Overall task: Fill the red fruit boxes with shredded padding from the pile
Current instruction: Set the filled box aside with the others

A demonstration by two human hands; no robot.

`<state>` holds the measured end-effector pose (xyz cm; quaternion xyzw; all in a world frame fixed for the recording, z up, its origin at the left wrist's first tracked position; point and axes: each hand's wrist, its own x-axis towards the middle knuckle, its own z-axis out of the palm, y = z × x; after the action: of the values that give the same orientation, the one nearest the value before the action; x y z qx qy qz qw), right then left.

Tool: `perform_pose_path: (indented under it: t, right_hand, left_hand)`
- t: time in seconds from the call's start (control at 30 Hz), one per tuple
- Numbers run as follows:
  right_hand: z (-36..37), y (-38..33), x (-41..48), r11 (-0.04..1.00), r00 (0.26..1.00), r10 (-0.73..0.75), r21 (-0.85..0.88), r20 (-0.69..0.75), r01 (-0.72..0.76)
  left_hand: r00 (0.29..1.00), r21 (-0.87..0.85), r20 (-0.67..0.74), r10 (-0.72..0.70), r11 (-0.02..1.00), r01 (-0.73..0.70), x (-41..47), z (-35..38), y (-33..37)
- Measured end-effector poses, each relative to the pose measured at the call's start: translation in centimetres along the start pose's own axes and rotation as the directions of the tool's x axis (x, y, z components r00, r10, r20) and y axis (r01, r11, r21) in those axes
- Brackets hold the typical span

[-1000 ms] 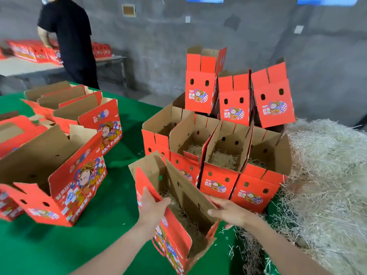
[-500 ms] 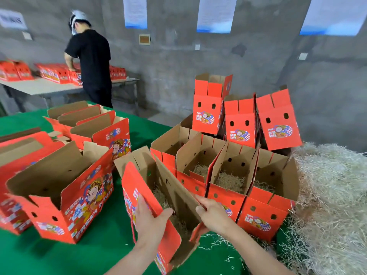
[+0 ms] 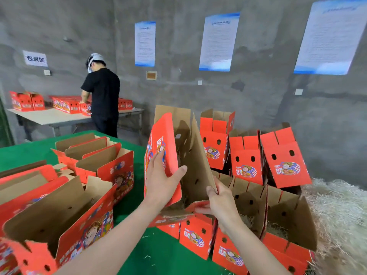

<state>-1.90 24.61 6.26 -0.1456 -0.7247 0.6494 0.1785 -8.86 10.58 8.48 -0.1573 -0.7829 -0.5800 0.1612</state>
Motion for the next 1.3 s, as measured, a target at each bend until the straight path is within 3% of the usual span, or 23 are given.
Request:
perform_pose_path:
  t: [0.2,0.4,0.43,0.53,0.57,0.7,0.8,0.97,1.07,1.13,1.2,1.27,1.3]
  right_hand:
    - [3.4,-1.7,3.7,0.998,0.995,0.000,0.057,-0.098,0.006]
    - [9.4,-3.8,9.9,0.999,0.972,-0.036,0.031,-0.230,0.045]
    - [11.4,-3.9,11.7,0.998,0.962,-0.059,0.014,-0.266,0.066]
    - [15.2,-4.3,15.2,0.997,0.944,-0.072,0.013,-0.323,0.081]
    - [16.9,-4.1,16.6,0.997,0.938,-0.073,0.000,-0.338,0.077]
    - [22.0,-2.5,21.4,0.992,0.930,-0.095,-0.109,-0.354,0.060]
    - [23.6,-1.5,24.8,0.998,0.916,-0.047,-0.063,-0.399,0.024]
    - [24.6,1.7,28.8,0.994,0.904,0.021,-0.088,-0.428,-0.065]
    - [25.2,4.6,29.7,0.972,0.938,0.064,-0.192,-0.340,-0.135]
    - [25.4,6.6,30.3,0.929,0.958,0.163,-0.291,-0.236,-0.230]
    - [26.0,8.8,30.7,0.840,0.952,0.242,-0.451,-0.189,-0.303]
    - [27.0,10.7,30.7,0.687,0.970,0.202,-0.687,-0.134,-0.238]
    - [27.5,11.4,30.7,0.611,0.981,0.180,-0.773,-0.073,-0.170]
  left_hand:
    - [0.995,-0.026,0.053,0.087,0.996,-0.085,6.4,-0.2,-1.4]
    - [0.963,-0.301,0.257,0.078,0.954,0.003,15.3,-2.9,-4.5]
    - [0.942,-0.269,0.330,0.065,0.963,0.028,17.5,-3.7,-5.8]
    - [0.889,0.058,0.453,-0.066,0.997,0.045,20.7,-4.6,-9.2]
    - [0.892,0.111,0.444,-0.078,0.993,0.032,21.6,-4.8,-10.6]
    - [0.944,0.022,0.330,0.023,0.999,-0.032,25.5,-5.2,-14.9]
    - [0.967,0.031,0.236,0.098,0.994,-0.108,28.8,-5.3,-16.8]
    - [0.945,-0.081,0.323,-0.056,0.993,0.086,32.6,-3.4,-21.6]
    - [0.933,-0.053,0.349,-0.084,0.993,0.110,32.9,-1.7,-26.2]
    - [0.892,0.008,0.417,-0.171,0.983,0.185,32.9,-0.6,-29.3]
    - [0.777,0.119,0.530,-0.340,0.937,0.328,32.6,0.1,-31.6]
    - [0.629,0.256,0.665,-0.403,0.914,0.314,31.6,0.5,-33.3]
    - [0.592,0.291,0.704,-0.392,0.920,0.263,31.2,0.6,-33.7]
